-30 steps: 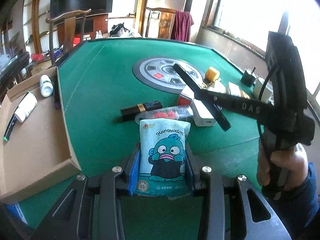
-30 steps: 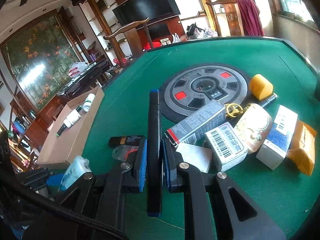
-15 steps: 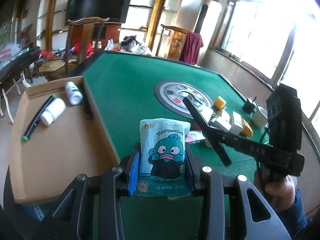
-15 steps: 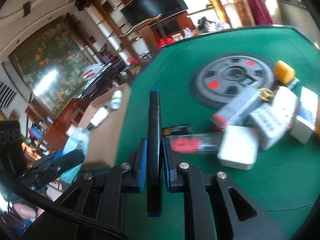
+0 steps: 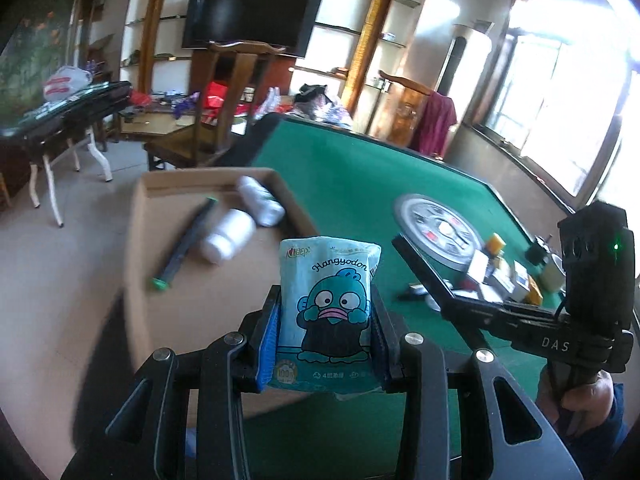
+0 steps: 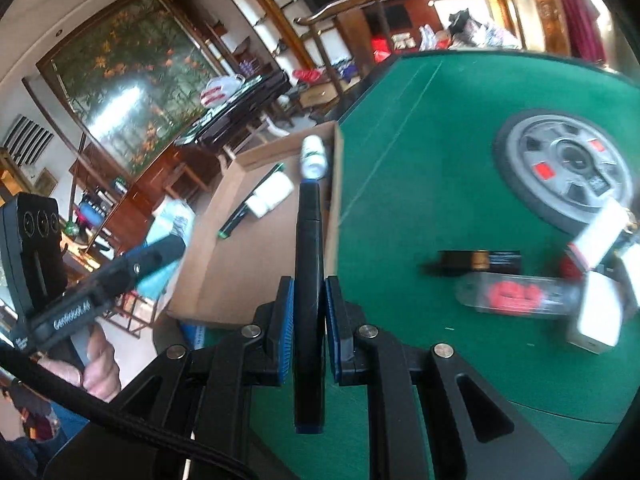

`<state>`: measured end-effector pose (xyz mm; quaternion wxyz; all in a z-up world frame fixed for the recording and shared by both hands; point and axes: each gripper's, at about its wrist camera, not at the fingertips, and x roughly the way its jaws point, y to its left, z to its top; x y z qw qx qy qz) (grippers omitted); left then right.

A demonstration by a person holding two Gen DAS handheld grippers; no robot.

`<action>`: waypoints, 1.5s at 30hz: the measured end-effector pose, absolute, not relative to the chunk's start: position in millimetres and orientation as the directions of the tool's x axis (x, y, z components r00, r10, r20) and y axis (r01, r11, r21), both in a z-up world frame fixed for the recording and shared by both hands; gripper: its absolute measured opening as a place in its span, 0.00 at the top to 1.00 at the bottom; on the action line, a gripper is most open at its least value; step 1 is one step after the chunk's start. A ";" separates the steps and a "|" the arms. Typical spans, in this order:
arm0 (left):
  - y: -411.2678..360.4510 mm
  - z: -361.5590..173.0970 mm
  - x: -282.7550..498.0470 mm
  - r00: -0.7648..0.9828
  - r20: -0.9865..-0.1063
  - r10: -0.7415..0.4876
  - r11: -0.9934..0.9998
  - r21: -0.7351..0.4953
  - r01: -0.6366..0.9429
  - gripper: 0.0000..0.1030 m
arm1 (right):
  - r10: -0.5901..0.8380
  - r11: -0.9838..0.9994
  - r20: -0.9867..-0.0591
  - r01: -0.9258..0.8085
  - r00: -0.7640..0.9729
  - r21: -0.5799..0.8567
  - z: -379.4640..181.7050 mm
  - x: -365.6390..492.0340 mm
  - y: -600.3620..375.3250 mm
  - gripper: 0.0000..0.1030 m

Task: Organize objects
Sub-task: 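Carry diaper pack and marker into cardboard box and open both tools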

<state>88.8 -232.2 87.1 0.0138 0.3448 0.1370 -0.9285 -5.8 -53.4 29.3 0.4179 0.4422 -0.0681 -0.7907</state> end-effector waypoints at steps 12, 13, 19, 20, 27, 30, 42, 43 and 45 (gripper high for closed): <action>-334.9 65.1 46.9 -0.680 -0.733 -0.015 -0.933 -0.235 0.273 0.67 | -0.672 -0.641 -0.723 0.616 -0.163 0.457 3.5 -20.1 -129.4 0.88; -342.6 59.6 37.3 -0.664 -0.748 -0.014 -0.934 -0.228 0.276 0.67 | -0.662 -0.650 -0.731 0.614 -0.167 0.447 1.0 -24.5 -134.5 0.88; -366.4 37.6 5.2 -0.604 -0.797 -0.015 -0.922 -0.223 0.317 0.67 | -0.611 -0.693 -0.773 0.588 -0.172 0.417 -10.7 -52.0 -154.7 0.88; -367.9 33.1 -0.4 -0.590 -0.807 -0.016 -0.923 -0.215 0.319 0.67 | -0.608 -0.696 -0.776 0.583 -0.168 0.419 -12.6 -55.6 -157.7 0.88; -376.2 22.4 -23.7 -0.557 -0.831 0.002 -0.919 -0.221 0.326 0.67 | -0.582 -0.715 -0.796 0.571 -0.165 0.405 -17.0 -73.7 -179.5 0.88; -377.3 18.8 -35.2 -0.535 -0.844 -0.009 -0.925 -0.196 0.325 0.67 | -0.571 -0.719 -0.804 0.572 -0.164 0.395 -17.8 -81.8 -189.9 0.88; -376.4 6.4 -61.6 -0.494 -0.868 -0.045 -0.934 -0.139 0.329 0.67 | -0.564 -0.725 -0.810 0.566 -0.161 0.392 -16.7 -102.9 -223.6 0.88; -375.6 6.7 -61.7 -0.497 -0.866 -0.044 -0.935 -0.140 0.326 0.67 | -0.562 -0.725 -0.811 0.568 -0.161 0.389 -17.6 -103.5 -225.9 0.88; -375.3 6.4 -63.5 -0.494 -0.868 -0.051 -0.938 -0.129 0.322 0.67 | -0.556 -0.728 -0.815 0.569 -0.162 0.383 -19.1 -103.3 -229.3 0.88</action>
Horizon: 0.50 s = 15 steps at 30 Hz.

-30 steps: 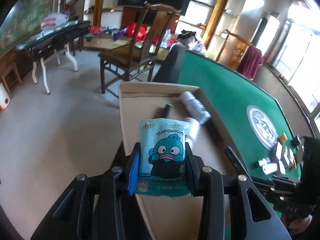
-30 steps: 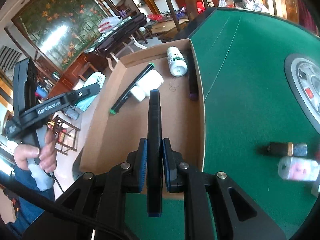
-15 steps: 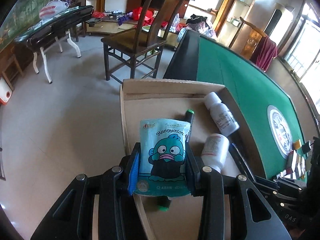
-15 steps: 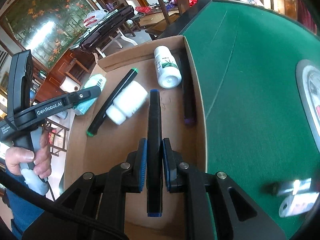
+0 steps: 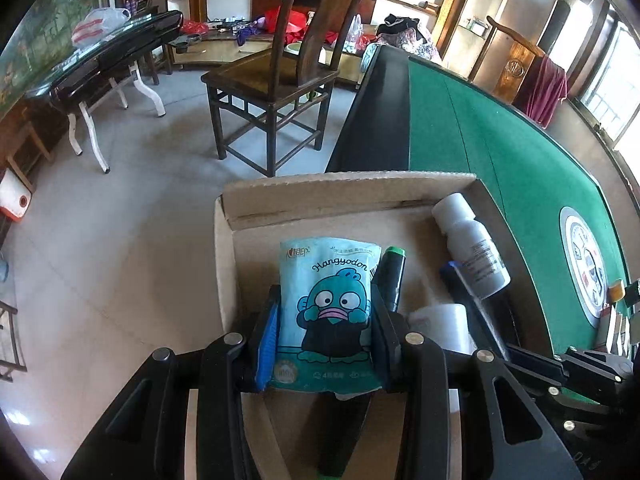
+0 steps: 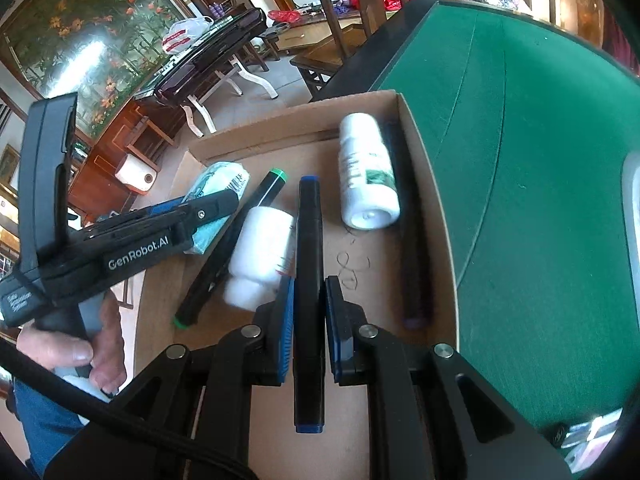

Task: Organize objects
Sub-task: 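Carry diaper pack and marker into cardboard box and open both tools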

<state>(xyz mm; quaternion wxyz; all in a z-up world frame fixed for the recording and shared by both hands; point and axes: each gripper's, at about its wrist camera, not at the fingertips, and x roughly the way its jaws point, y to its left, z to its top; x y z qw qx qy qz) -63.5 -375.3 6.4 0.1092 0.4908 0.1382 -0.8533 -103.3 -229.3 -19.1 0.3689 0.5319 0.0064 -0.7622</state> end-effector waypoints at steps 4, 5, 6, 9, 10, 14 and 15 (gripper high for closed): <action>-372.1 4.4 -64.1 -0.489 -0.870 -0.066 -0.943 -0.105 0.314 0.66 | -0.539 -0.735 -0.825 0.573 -0.169 0.363 -24.2 -105.4 -234.7 0.88; -371.3 4.6 -63.7 -0.492 -0.868 -0.067 -0.944 -0.104 0.313 0.66 | -0.538 -0.736 -0.826 0.572 -0.169 0.362 -25.2 -106.4 -235.2 0.88; -371.2 5.0 -64.6 -0.494 -0.867 -0.068 -0.945 -0.103 0.311 0.65 | -0.535 -0.737 -0.827 0.573 -0.172 0.358 -25.7 -107.4 -237.0 0.88; -370.6 5.0 -64.2 -0.501 -0.863 -0.066 -0.944 -0.108 0.311 0.61 | -0.527 -0.741 -0.830 0.577 -0.184 0.343 -27.6 -107.8 -237.1 0.88; -370.4 5.1 -63.1 -0.505 -0.861 -0.063 -0.944 -0.113 0.310 0.61 | -0.525 -0.742 -0.830 0.578 -0.185 0.340 -28.1 -107.7 -236.9 0.88; -369.7 5.4 -61.4 -0.511 -0.858 -0.056 -0.943 -0.123 0.310 0.61 | -0.531 -0.740 -0.827 0.577 -0.186 0.345 -27.3 -108.6 -233.5 0.88; -371.4 5.8 -62.8 -0.512 -0.857 -0.055 -0.942 -0.126 0.311 0.60 | -0.532 -0.739 -0.826 0.578 -0.185 0.346 -27.4 -108.5 -233.4 0.87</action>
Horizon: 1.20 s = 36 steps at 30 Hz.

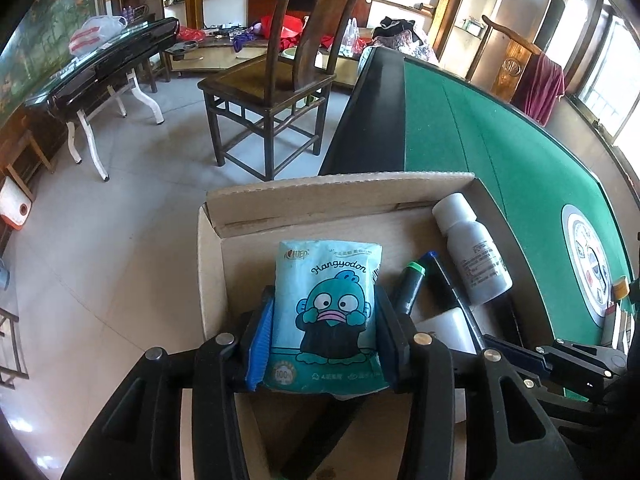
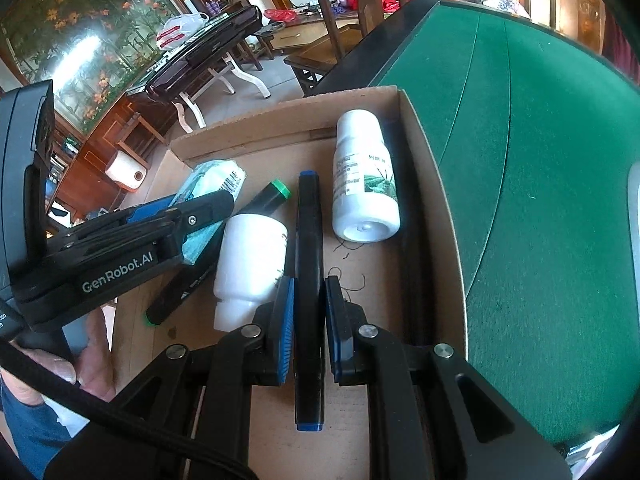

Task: Organize objects
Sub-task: 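Carry diaper pack and marker into cardboard box and open both tools, then grasp black gold-banded tube with left tool while right tool grasps clear red-item packet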

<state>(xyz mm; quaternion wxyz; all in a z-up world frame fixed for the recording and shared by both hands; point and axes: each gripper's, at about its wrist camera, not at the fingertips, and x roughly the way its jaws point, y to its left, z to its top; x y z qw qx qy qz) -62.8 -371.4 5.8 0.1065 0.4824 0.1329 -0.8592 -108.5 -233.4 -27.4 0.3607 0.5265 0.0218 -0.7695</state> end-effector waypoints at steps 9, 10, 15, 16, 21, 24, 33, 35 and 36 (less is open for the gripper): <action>-367.9 13.7 -55.7 -0.518 -0.854 -0.050 -0.936 -0.140 0.323 0.50 | -0.564 -0.729 -0.803 0.573 -0.194 0.374 -18.1 -100.0 -213.5 0.81; -368.6 15.8 -52.1 -0.523 -0.851 -0.050 -0.933 -0.147 0.330 0.49 | -0.576 -0.724 -0.793 0.573 -0.199 0.383 -15.0 -94.9 -206.2 0.81; -366.0 32.4 -29.7 -0.554 -0.827 -0.096 -0.924 -0.133 0.359 0.48 | -0.655 -0.687 -0.724 0.566 -0.214 0.455 -4.5 -64.0 -158.8 0.78; -362.5 38.5 -22.6 -0.565 -0.818 -0.112 -0.925 -0.122 0.359 0.48 | -0.673 -0.677 -0.709 0.565 -0.213 0.472 -3.1 -57.4 -145.2 0.77; -322.7 70.0 20.6 -0.682 -0.728 -0.077 -0.925 -0.204 0.322 0.42 | -0.702 -0.682 -0.652 0.536 -0.287 0.498 3.0 -39.3 -62.7 0.69; -267.8 75.8 32.3 -0.724 -0.690 0.003 -0.947 -0.233 0.219 0.34 | -0.692 -0.705 -0.637 0.508 -0.340 0.495 5.1 -48.5 -9.4 0.64; -87.0 43.8 -42.4 -0.589 -0.793 0.154 -0.988 -0.131 -0.082 0.34 | -0.751 -0.654 -0.481 0.419 -0.452 0.630 18.2 -77.5 93.1 0.64; -72.2 36.4 -61.6 -0.577 -0.804 0.144 -0.990 -0.122 -0.077 0.34 | -0.743 -0.658 -0.475 0.387 -0.472 0.646 18.4 -80.0 102.9 0.64; -67.3 32.9 -72.8 -0.560 -0.816 0.147 -0.989 -0.127 -0.074 0.35 | -0.745 -0.654 -0.474 0.377 -0.469 0.655 17.2 -82.4 107.1 0.64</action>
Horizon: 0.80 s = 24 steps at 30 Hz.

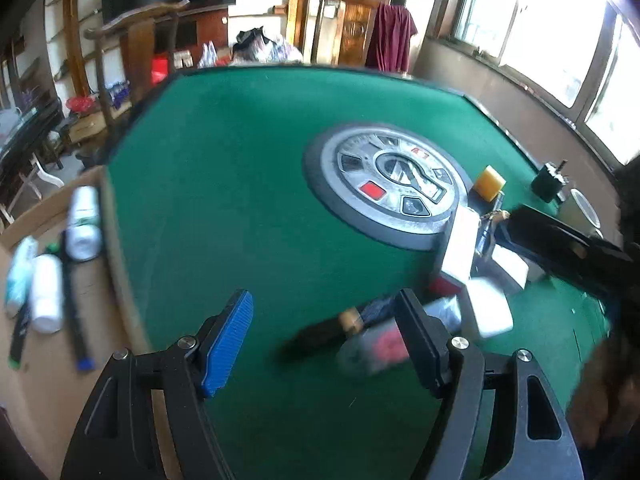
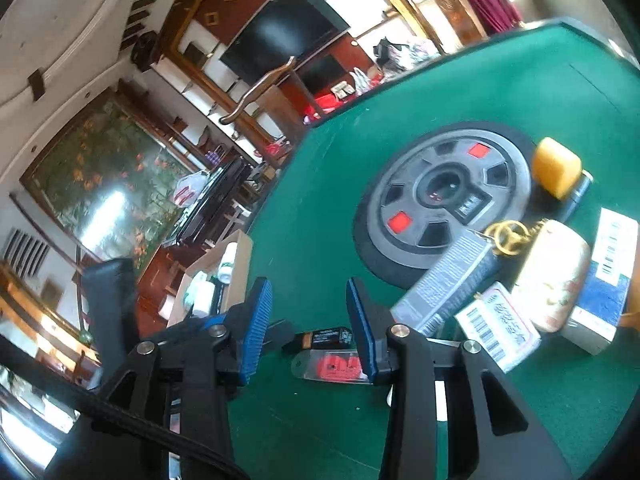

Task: Organize objects
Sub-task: 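Grasp black gold-banded tube with left tool while right tool grasps clear red-item packet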

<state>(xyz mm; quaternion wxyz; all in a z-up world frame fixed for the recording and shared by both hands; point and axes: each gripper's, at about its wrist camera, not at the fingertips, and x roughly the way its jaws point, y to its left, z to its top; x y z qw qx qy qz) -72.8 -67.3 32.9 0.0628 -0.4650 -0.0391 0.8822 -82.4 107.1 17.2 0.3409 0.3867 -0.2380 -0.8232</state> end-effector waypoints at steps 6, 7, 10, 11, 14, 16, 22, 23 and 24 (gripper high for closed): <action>-52.9 5.9 -94.1 -0.494 -0.862 0.118 -0.993 -0.109 -0.047 0.52 | -0.821 -0.535 -0.393 0.315 -0.414 0.784 12.2 -89.3 117.0 0.64; -54.1 3.3 -92.0 -0.495 -0.859 0.132 -0.991 -0.128 -0.041 0.53 | -0.825 -0.528 -0.388 0.314 -0.412 0.789 12.9 -89.9 117.0 0.64; -51.6 4.0 -76.5 -0.472 -0.865 0.172 -0.985 -0.158 -0.068 0.62 | -0.832 -0.513 -0.372 0.311 -0.412 0.800 13.6 -88.6 119.9 0.64; -47.3 1.9 -68.4 -0.459 -0.870 0.179 -0.984 -0.157 -0.086 0.62 | -0.836 -0.504 -0.365 0.313 -0.409 0.805 13.5 -88.5 120.8 0.64; -31.1 -0.4 -42.0 -0.416 -0.870 0.266 -0.962 -0.212 -0.173 0.63 | -0.841 -0.492 -0.350 0.314 -0.412 0.812 15.3 -87.9 121.5 0.64; -24.4 4.6 -29.5 -0.427 -0.861 0.277 -0.957 -0.210 -0.199 0.63 | -0.835 -0.501 -0.353 0.315 -0.423 0.806 16.5 -87.6 122.2 0.64; -29.4 4.0 -39.5 -0.453 -0.867 0.206 -0.978 -0.168 -0.122 0.63 | -0.824 -0.527 -0.390 0.305 -0.412 0.793 11.5 -87.4 118.8 0.64; -26.4 2.4 -41.3 -0.450 -0.867 0.213 -0.976 -0.172 -0.132 0.63 | -0.824 -0.529 -0.392 0.305 -0.410 0.792 11.1 -87.5 118.8 0.64; -23.6 1.3 -40.6 -0.449 -0.869 0.209 -0.977 -0.163 -0.138 0.63 | -0.823 -0.530 -0.392 0.309 -0.411 0.790 10.7 -87.2 118.7 0.64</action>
